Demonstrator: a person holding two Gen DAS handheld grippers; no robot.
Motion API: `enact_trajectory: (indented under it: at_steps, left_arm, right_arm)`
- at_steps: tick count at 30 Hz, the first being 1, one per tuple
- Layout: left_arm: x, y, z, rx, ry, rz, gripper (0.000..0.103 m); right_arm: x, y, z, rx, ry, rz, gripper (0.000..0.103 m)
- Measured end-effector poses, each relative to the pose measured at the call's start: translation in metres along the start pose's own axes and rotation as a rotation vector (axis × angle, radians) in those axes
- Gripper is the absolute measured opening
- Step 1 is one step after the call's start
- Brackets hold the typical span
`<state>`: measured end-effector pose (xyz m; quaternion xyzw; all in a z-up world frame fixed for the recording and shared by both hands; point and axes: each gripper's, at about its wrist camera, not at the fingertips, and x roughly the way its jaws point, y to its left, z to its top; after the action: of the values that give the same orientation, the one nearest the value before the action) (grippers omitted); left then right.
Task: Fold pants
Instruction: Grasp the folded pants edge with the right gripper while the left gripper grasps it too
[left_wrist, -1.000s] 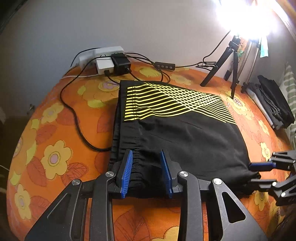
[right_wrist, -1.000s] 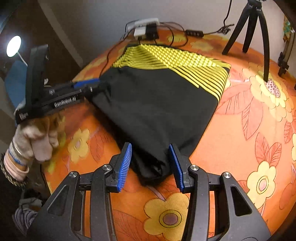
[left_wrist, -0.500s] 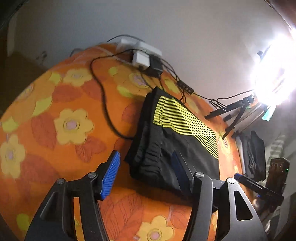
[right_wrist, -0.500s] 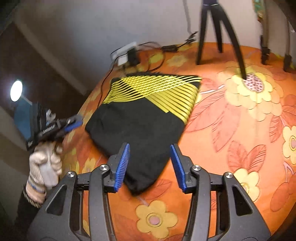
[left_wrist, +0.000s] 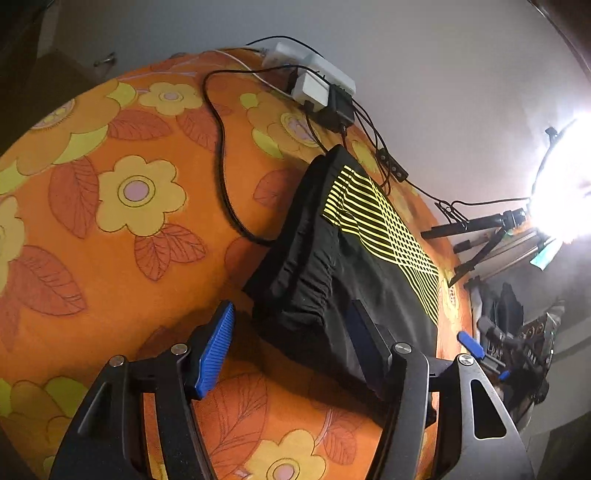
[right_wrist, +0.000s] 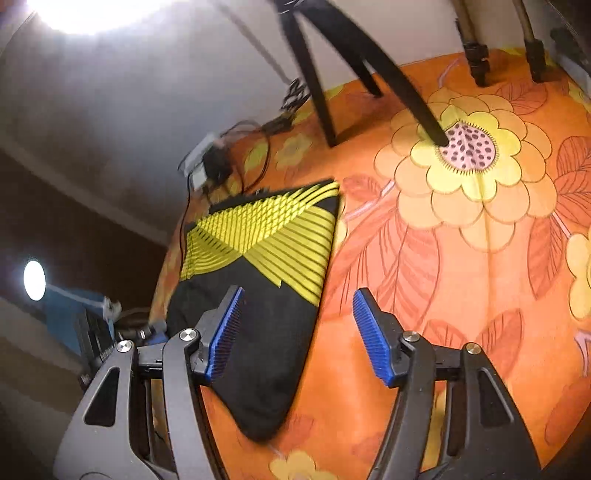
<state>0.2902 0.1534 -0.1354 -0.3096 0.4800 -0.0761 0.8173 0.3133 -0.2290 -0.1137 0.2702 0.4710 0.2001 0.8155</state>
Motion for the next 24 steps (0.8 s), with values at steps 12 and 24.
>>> enact_trajectory:
  at_steps: [12, 24]
  left_arm:
    - [0.012, -0.011, -0.003, 0.006, -0.05, 0.007, 0.062]
    - [0.016, -0.019, -0.008, 0.032, -0.097, 0.034, 0.062]
  right_arm:
    - [0.052, -0.007, 0.034, 0.052, -0.009, -0.019, 0.064]
    - [0.066, -0.009, 0.048, 0.016, -0.05, -0.003, 0.063]
